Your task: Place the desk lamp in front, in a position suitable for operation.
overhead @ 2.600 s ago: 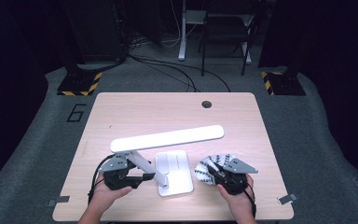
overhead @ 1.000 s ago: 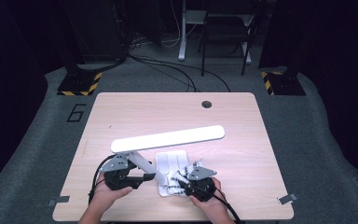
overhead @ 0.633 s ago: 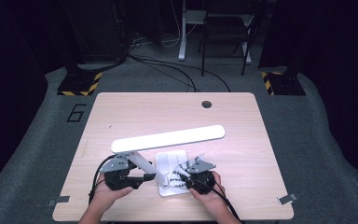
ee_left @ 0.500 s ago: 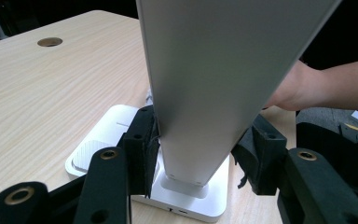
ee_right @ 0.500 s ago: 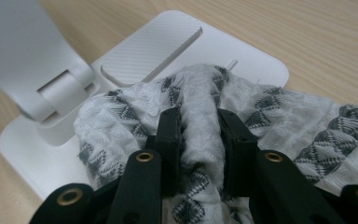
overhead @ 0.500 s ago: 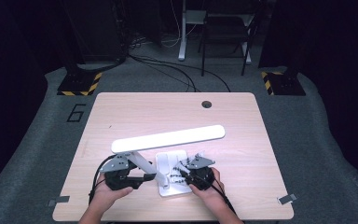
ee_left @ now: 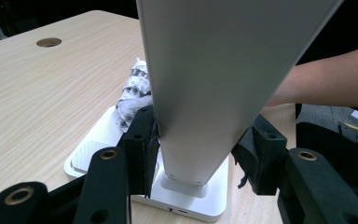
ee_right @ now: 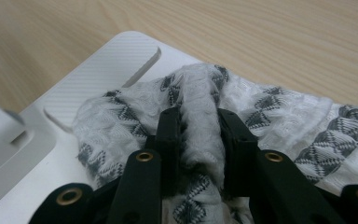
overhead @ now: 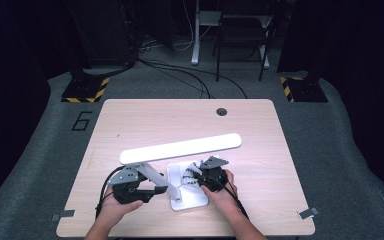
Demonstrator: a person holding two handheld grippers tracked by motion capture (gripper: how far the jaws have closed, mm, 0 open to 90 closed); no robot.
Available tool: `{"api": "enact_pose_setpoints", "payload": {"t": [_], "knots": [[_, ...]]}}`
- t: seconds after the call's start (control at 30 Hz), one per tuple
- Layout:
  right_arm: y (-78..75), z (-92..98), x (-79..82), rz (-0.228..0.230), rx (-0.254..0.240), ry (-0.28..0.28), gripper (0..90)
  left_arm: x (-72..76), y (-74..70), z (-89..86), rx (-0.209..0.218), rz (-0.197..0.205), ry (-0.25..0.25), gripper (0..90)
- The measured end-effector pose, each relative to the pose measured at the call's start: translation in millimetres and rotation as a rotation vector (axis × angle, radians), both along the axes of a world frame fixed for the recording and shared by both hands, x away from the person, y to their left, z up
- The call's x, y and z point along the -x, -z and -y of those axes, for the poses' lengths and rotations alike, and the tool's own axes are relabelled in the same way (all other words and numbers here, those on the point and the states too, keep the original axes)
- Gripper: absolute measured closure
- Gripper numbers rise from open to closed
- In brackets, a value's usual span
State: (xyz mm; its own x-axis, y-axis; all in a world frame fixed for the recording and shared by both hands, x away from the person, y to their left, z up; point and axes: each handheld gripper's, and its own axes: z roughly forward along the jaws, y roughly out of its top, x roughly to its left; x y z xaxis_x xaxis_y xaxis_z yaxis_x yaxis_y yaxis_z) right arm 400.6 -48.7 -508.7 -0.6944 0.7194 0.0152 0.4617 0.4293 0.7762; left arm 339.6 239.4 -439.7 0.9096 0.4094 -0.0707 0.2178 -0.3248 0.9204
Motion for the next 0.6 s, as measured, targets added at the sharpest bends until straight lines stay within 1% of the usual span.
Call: {"api": "enact_pose_setpoints", "payload": {"t": [0.07,0.1,0.13,0.17,0.2,0.23,0.27,0.3,0.4,0.47,0.57,0.6], "knots": [[0.1,-1.1,-5.1,-0.001,-0.005,0.018,71.4,-0.2,0.0,0.1,-0.001,0.003,0.002,52.7],[0.1,-1.1,-5.1,-0.001,-0.005,0.018,71.4,-0.2,0.0,0.1,-0.001,0.003,0.002,52.7],[-0.1,-1.8,-10.6,-0.001,-0.007,0.027,71.4,-0.1,0.0,0.2,-0.002,0.003,0.001,52.7],[-0.1,-1.8,-10.6,-0.001,-0.007,0.027,71.4,-0.2,-0.2,0.0,-0.006,-0.001,0.007,52.7],[-0.1,-3.3,-16.3,0.003,-0.003,0.041,71.3,-0.1,0.0,0.4,-0.002,-0.004,0.007,52.7],[-0.1,-3.3,-16.3,0.003,-0.003,0.041,71.3,-0.1,0.0,0.4,-0.002,-0.004,0.007,52.7],[-0.4,-5.5,-20.5,-0.006,-0.011,0.063,71.3,-0.3,0.1,0.5,-0.002,-0.004,0.011,52.6],[-0.4,-5.5,-20.5,-0.006,-0.011,0.063,71.3,-0.3,0.1,0.5,-0.002,-0.004,0.011,52.6],[-0.6,-6.4,-29.0,-0.009,-0.011,0.076,71.3,-0.5,0.3,1.0,-0.001,-0.003,0.012,52.6],[-0.6,-7.4,-31.9,-0.016,-0.015,0.095,71.1,-0.3,0.7,1.7,0.004,0.001,0.007,52.6],[-0.4,-7.3,-33.6,-0.009,-0.013,0.096,71.1,-0.1,0.8,1.9,0.005,0.001,0.005,52.6],[-0.2,-7.5,-32.2,-0.019,-0.022,0.103,71.0,-0.1,0.8,1.9,0.004,0.001,0.005,52.6]]}}
